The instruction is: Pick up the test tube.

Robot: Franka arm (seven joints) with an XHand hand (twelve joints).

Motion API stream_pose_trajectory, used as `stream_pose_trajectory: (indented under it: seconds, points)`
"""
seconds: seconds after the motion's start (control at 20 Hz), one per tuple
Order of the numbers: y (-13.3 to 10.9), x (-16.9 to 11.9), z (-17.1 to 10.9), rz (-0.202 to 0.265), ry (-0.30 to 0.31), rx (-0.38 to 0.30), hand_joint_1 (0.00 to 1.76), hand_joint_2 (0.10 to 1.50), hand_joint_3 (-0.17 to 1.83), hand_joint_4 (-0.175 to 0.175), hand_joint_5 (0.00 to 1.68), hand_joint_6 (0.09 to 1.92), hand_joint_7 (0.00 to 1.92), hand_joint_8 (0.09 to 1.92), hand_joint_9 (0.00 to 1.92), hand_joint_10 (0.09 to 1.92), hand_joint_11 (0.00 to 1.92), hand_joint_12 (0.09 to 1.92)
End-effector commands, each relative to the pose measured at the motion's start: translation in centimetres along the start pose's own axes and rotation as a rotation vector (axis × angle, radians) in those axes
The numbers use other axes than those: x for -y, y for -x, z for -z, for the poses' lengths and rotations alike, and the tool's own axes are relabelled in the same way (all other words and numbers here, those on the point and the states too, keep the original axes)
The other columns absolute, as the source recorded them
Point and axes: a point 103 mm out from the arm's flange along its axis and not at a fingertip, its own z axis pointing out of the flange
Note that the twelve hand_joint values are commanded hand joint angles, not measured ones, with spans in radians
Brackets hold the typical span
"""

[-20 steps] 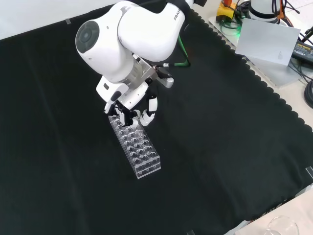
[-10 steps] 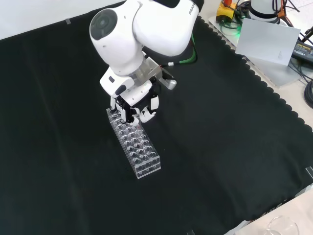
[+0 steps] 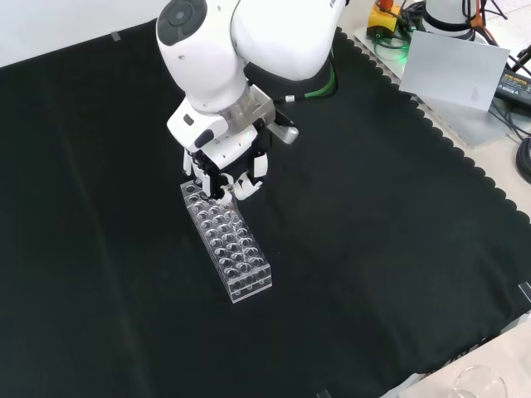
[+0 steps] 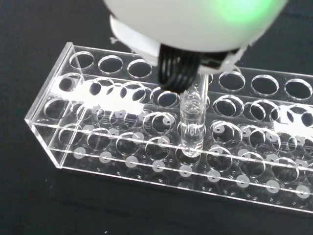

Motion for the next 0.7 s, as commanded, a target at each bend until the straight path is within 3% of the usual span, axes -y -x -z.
stream_pose_trajectory:
  seconds: [0.05,0.7]
  points:
    - [0.8,0.4,1.8,0.01,0.014,-0.009,1.45,0.45,0.92,-0.175,1.35,0.61,1.47,0.63,1.35,0.57,1.04,1.23]
    - [3.7,2.1,7.4,0.006,0.104,-0.045,1.45,0.44,0.93,-0.175,1.36,0.6,1.48,0.62,1.35,0.56,1.04,1.24]
